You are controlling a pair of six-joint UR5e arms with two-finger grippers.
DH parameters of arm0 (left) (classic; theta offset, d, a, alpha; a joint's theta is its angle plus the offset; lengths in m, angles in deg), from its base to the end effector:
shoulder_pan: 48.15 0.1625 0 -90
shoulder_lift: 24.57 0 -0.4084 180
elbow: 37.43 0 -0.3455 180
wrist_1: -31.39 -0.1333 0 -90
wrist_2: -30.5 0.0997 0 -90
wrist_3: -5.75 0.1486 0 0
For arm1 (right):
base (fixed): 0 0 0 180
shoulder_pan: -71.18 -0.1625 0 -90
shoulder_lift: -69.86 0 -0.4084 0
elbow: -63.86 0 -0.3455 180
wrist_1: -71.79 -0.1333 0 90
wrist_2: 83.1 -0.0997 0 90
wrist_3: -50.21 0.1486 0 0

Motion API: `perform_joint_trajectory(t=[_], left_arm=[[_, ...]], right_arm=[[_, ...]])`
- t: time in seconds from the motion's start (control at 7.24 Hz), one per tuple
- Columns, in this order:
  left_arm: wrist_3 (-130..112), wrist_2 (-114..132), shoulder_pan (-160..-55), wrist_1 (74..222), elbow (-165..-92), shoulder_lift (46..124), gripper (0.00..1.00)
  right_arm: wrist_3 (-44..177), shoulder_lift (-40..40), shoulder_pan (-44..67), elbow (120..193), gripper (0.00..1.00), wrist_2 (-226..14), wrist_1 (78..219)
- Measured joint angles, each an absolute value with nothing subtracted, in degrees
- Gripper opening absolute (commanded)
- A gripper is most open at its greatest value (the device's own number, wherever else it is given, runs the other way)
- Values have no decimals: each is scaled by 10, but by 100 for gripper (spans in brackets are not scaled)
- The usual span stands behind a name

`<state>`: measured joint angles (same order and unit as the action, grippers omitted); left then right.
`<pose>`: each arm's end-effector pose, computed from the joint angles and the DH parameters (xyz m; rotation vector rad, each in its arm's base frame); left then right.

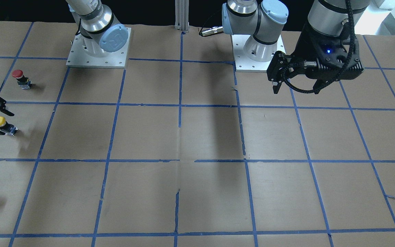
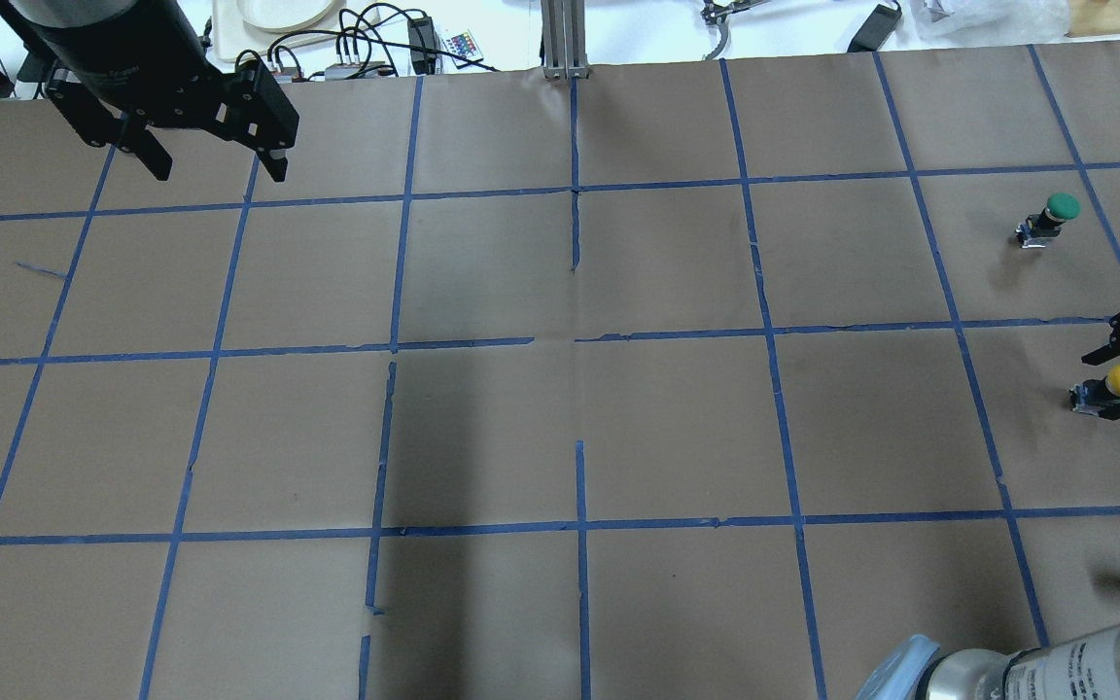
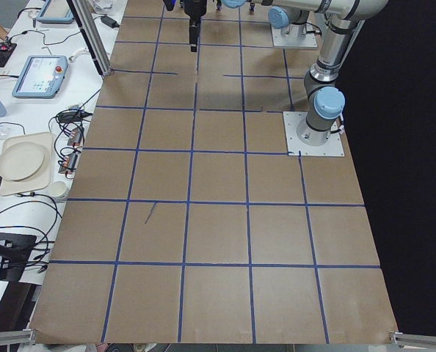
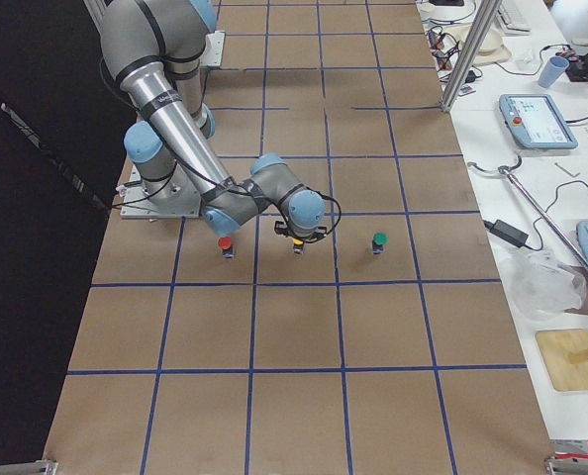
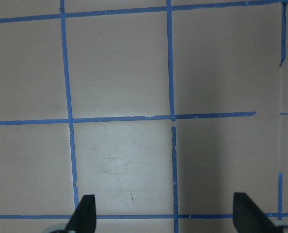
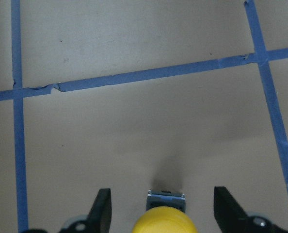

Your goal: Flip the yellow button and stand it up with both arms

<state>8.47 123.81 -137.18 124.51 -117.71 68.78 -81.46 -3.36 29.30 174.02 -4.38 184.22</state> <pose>-0.1167 -0.4772 0.4661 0.0445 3.0806 -0.0845 -0.2297 -0.4240 0.1798 -1.8884 2.1682 -0.2833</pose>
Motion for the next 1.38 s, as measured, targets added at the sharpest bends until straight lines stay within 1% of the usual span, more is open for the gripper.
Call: perform_joint_trajectory(t=[0.28, 0.41, 0.55, 0.83, 1.11, 1.38], left_arm=[[85, 1238, -1372, 1245, -1177, 687, 100], [85, 1238, -1372, 1245, -1177, 687, 100], [86, 1238, -1372, 1245, -1177, 686, 100], [86, 1237, -1372, 1245, -1177, 686, 100], [85, 1237, -1372, 1245, -1177, 686, 100], [87, 1237, -1372, 1245, -1176, 685, 100]], right_arm=[[-786, -42, 292, 1734, 88, -45, 1841], [-760, -55, 291, 1728, 94, -44, 1836], [-728, -83, 289, 1725, 99, -44, 1815], [-608, -168, 268, 1725, 99, -43, 1753], [-396, -244, 207, 1725, 100, -37, 1727], [-98, -296, 128, 1723, 100, -25, 1701]])
